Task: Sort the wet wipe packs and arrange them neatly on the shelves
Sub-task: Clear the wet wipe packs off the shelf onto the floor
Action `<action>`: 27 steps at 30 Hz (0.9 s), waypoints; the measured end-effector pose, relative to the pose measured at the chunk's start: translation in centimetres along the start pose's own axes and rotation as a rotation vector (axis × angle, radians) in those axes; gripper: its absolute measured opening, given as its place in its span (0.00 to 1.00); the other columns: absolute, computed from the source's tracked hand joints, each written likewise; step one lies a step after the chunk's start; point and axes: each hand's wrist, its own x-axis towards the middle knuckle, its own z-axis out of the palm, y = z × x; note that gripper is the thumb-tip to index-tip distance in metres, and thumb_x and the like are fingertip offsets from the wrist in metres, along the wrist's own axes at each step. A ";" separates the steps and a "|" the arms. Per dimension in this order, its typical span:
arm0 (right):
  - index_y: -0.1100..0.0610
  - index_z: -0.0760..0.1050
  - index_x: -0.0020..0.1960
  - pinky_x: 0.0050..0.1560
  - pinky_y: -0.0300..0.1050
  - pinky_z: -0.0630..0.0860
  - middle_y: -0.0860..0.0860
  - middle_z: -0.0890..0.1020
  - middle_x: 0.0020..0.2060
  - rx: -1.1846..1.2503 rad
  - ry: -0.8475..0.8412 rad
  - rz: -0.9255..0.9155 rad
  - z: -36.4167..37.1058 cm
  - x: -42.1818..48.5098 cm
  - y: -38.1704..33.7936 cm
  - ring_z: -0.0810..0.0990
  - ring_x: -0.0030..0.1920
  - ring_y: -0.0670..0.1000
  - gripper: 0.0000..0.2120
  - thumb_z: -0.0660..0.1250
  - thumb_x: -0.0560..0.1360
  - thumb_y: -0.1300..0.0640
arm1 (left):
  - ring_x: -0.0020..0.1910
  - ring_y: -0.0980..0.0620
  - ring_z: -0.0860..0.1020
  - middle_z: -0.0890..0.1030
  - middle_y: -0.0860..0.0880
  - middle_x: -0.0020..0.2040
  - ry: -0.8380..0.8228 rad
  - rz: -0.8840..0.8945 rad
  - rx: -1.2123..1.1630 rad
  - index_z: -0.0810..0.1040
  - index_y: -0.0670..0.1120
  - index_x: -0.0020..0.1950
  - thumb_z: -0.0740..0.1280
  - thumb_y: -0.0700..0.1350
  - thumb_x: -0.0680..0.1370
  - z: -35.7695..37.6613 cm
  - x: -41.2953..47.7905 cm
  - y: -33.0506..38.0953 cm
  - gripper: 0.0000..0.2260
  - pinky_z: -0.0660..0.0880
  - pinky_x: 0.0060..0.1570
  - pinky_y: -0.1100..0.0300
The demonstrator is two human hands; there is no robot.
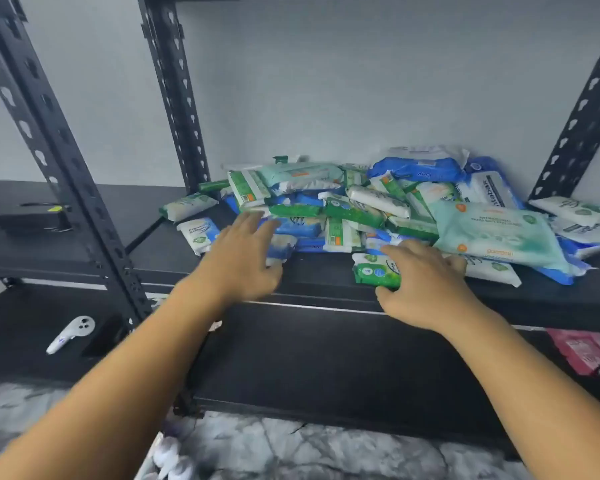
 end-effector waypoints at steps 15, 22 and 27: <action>0.45 0.72 0.72 0.68 0.54 0.61 0.45 0.71 0.71 0.064 -0.082 0.068 1.8 2.9 -0.4 0.64 0.72 0.54 0.32 0.74 0.71 0.39 | 0.67 0.41 0.63 0.69 0.47 0.64 -0.255 -0.192 0.134 0.70 0.56 0.72 0.67 0.67 0.74 1.5 3.5 -4.8 0.30 0.67 0.67 0.43; 0.48 0.81 0.59 0.59 0.55 0.74 0.45 0.79 0.53 0.314 0.129 0.003 0.8 3.7 -2.1 0.76 0.57 0.54 0.24 0.77 0.67 0.39 | 0.55 0.46 0.77 0.80 0.49 0.56 -0.295 -0.241 0.039 0.75 0.50 0.62 0.69 0.62 0.67 1.3 3.0 -4.6 0.27 0.77 0.55 0.50; 0.56 0.76 0.57 0.55 0.56 0.77 0.53 0.78 0.55 0.167 0.255 0.138 2.2 6.6 -5.5 0.76 0.57 0.59 0.24 0.69 0.71 0.38 | 0.53 0.45 0.76 0.77 0.46 0.53 -0.171 -0.250 -0.130 0.79 0.48 0.58 0.71 0.57 0.69 2.0 2.1 -4.3 0.21 0.74 0.54 0.53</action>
